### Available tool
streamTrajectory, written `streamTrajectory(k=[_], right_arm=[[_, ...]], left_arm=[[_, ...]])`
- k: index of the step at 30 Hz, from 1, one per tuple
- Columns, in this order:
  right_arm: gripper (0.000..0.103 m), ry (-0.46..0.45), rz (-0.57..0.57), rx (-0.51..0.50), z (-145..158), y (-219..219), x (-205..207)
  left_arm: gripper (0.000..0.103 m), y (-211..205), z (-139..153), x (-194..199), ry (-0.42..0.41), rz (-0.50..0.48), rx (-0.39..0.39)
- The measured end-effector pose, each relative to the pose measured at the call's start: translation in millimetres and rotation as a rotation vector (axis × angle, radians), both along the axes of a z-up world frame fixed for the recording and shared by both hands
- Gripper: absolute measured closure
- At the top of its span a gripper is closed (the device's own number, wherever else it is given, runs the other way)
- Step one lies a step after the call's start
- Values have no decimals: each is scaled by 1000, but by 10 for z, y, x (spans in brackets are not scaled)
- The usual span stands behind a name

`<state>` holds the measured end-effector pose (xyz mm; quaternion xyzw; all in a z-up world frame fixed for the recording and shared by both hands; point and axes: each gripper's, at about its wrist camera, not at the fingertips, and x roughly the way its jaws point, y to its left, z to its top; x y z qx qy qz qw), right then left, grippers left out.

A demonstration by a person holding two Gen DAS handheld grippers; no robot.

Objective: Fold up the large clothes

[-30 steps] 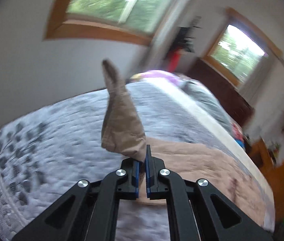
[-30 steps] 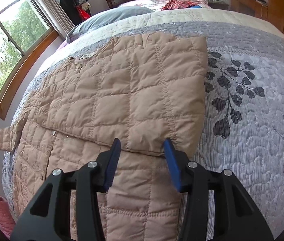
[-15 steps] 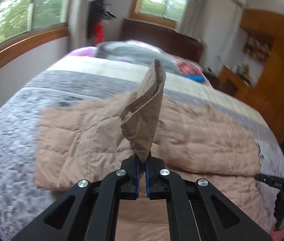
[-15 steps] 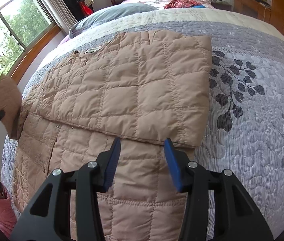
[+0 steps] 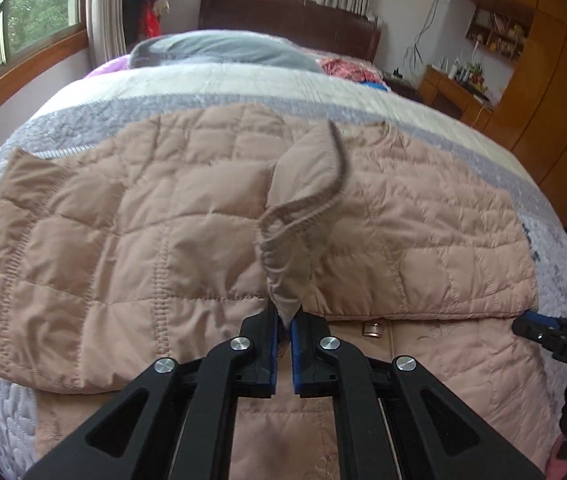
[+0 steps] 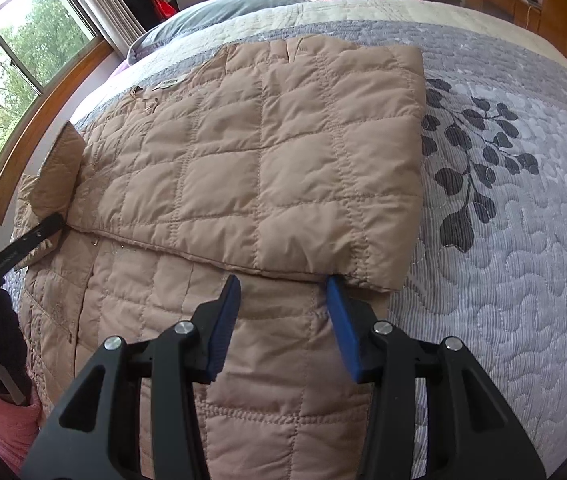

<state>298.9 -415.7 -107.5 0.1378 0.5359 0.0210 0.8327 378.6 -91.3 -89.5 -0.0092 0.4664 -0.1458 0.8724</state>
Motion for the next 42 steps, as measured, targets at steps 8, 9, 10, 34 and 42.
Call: streamTrajectory(k=[8,9,10,34,42], right_arm=[[58,-27,5,-10,147,55,-55],[58,-38,12,-9,197,80,-69],[58,-46,18,-8,234,101,-79],[74,171,289,164,31,1867,1196],[96,28,321,176,529,1781,1072]], left_arm=[[53,95,195,-219,43,-116,-131],[50,128,240,-263,43,-130,-150],[50,189,310,-328,39,-148,-173],[50,1022,-144,164,85,79,29],[51,1254,258,28,-16,104,-66]])
